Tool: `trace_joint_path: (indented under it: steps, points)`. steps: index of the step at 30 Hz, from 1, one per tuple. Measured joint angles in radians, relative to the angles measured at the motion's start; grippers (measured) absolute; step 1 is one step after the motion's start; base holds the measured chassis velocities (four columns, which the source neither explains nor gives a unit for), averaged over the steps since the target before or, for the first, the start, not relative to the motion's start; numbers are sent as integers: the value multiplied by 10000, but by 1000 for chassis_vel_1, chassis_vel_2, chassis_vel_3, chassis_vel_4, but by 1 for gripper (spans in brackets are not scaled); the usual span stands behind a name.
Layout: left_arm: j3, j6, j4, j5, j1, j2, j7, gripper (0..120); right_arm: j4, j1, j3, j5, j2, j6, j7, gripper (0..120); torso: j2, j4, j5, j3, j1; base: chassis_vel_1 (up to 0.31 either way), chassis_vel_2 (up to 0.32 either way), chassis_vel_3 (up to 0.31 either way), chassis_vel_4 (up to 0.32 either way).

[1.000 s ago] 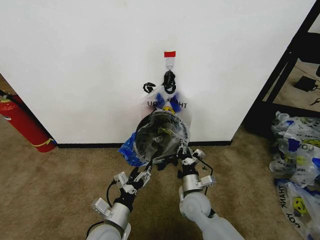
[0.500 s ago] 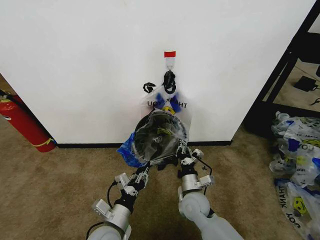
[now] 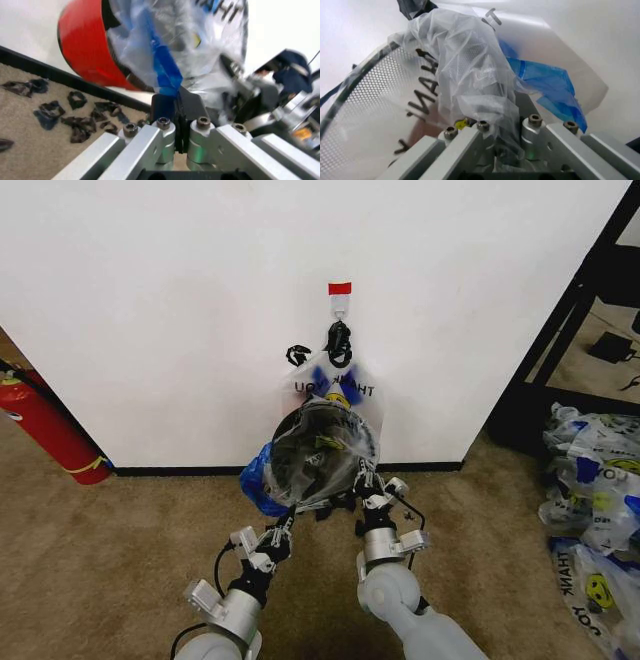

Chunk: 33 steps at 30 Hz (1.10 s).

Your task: Pick up the garbage bag from the wall and place it over the trash bin.

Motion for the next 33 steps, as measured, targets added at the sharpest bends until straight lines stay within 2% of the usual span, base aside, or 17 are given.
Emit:
trace_joint_path:
  steps: [7,14,21,23,25,27,29,33]
  points:
    - [-93,-72,597,1122,-471,23,-538,0,549,-181,-138,326,-144,-232,145,0,0,-1,0,0,0,0,0,0,0]
    - [-321,-158,817,1424,-660,97,-973,0,809,-353,-159,295,-332,-414,133,0,0,-1,-1,0,0,0,0,0,0]
    - [-388,-229,745,1478,-456,227,-855,0,364,-312,-50,-1,-337,-311,-125,0,0,0,1,0,0,0,0,0,0]
    - [-396,-361,873,1989,-378,293,-717,8,126,-237,14,-141,-287,-204,-245,0,0,0,1,0,0,0,0,0,0]
    - [-395,-405,924,2140,-373,305,-700,10,89,-223,24,-160,-279,-189,-264,0,0,0,1,0,0,0,0,0,0]
    - [-410,-707,1353,3259,-383,425,-703,23,-82,-145,83,-239,-270,-141,-362,0,0,0,0,0,0,0,0,0,0]
    - [-421,-831,1637,3908,-417,531,-759,30,-101,-116,105,-240,-284,-136,-379,0,0,-1,-1,0,0,0,0,0,0]
    - [-463,-986,1994,4614,-485,659,-773,43,-98,-85,116,-219,-288,-137,-379,0,0,0,0,0,0,0,0,0,0]
